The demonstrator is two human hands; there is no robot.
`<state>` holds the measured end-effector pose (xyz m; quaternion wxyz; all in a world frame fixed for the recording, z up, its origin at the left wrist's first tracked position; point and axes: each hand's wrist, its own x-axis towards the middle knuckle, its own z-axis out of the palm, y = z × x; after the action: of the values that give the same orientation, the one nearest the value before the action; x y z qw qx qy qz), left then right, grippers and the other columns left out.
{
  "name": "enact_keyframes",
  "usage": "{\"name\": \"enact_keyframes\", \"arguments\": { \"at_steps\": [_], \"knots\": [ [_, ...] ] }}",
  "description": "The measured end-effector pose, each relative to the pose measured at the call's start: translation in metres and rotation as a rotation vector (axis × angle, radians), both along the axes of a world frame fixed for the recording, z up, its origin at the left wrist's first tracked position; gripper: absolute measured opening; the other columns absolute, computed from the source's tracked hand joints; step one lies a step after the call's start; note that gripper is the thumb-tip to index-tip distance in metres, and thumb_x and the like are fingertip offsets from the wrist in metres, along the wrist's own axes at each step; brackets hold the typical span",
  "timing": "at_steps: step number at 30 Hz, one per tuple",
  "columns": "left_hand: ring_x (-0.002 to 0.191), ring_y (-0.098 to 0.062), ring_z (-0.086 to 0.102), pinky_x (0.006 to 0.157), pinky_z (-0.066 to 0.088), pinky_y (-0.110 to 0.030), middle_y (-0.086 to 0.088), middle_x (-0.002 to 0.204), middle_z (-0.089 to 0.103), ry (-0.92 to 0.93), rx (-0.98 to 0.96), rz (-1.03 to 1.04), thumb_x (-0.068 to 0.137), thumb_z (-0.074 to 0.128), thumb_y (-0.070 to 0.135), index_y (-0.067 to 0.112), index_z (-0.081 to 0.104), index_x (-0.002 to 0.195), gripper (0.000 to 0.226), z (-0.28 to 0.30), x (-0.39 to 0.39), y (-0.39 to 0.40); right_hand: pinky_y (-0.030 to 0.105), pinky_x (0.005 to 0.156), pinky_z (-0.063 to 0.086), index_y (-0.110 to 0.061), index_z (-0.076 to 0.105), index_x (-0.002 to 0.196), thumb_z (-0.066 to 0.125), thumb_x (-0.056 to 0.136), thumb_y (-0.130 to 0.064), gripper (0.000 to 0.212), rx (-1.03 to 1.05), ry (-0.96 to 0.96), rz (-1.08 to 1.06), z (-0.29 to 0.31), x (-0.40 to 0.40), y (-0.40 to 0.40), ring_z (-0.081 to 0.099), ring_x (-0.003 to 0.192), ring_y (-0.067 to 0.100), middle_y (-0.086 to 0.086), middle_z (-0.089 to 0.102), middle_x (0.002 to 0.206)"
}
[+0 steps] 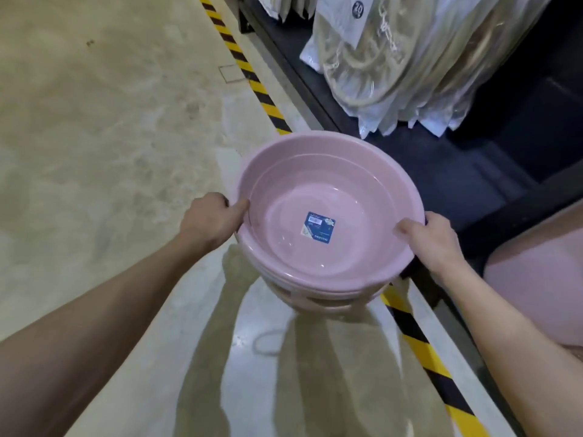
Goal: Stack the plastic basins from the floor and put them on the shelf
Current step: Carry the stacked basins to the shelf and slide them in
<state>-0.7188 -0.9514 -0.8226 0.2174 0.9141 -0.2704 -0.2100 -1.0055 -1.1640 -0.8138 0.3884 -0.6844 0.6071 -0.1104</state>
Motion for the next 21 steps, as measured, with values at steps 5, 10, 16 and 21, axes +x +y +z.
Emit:
{"name": "enact_keyframes", "arguments": {
  "at_steps": [5,10,16,21],
  "knots": [
    [0.072,-0.034,0.057,0.065,0.041,-0.035,-0.011,0.074,0.06,-0.015,0.058,-0.088,0.077,0.041,0.059,0.013,0.06,0.067,0.05,-0.041,0.003,-0.007,0.045,0.085,0.055,-0.013,0.066,0.108,0.063,0.077,-0.031,0.036,-0.004,0.049,0.034,-0.041,-0.001,-0.008,0.063,0.096,0.033,0.007,0.068,0.102],
    [0.068,-0.033,0.057,0.063,0.041,-0.034,-0.007,0.07,0.057,-0.056,0.09,-0.151,0.081,0.041,0.058,0.016,0.062,0.063,0.051,-0.066,0.0,-0.018,0.032,0.065,0.043,-0.014,0.062,0.108,0.063,0.083,-0.029,0.029,-0.063,0.08,0.046,-0.07,-0.009,-0.011,0.06,0.093,0.031,0.008,0.065,0.102],
    [0.065,-0.031,0.052,0.066,0.04,-0.036,-0.005,0.067,0.05,-0.221,0.194,-0.193,0.092,0.045,0.05,0.019,0.06,0.058,0.049,-0.087,-0.009,-0.016,0.03,0.058,0.036,-0.006,0.059,0.116,0.056,0.09,-0.026,0.033,-0.118,0.162,0.105,-0.087,-0.011,-0.015,0.051,0.079,0.023,0.018,0.058,0.113],
    [0.058,-0.024,0.048,0.065,0.041,-0.037,-0.005,0.066,0.052,-0.205,0.151,-0.193,0.09,0.046,0.05,0.019,0.059,0.057,0.047,-0.094,-0.006,-0.017,0.034,0.069,0.045,-0.003,0.059,0.116,0.057,0.088,-0.027,0.037,-0.104,0.212,0.141,-0.093,-0.013,-0.017,0.053,0.087,0.03,0.021,0.054,0.119]
  ]
}}
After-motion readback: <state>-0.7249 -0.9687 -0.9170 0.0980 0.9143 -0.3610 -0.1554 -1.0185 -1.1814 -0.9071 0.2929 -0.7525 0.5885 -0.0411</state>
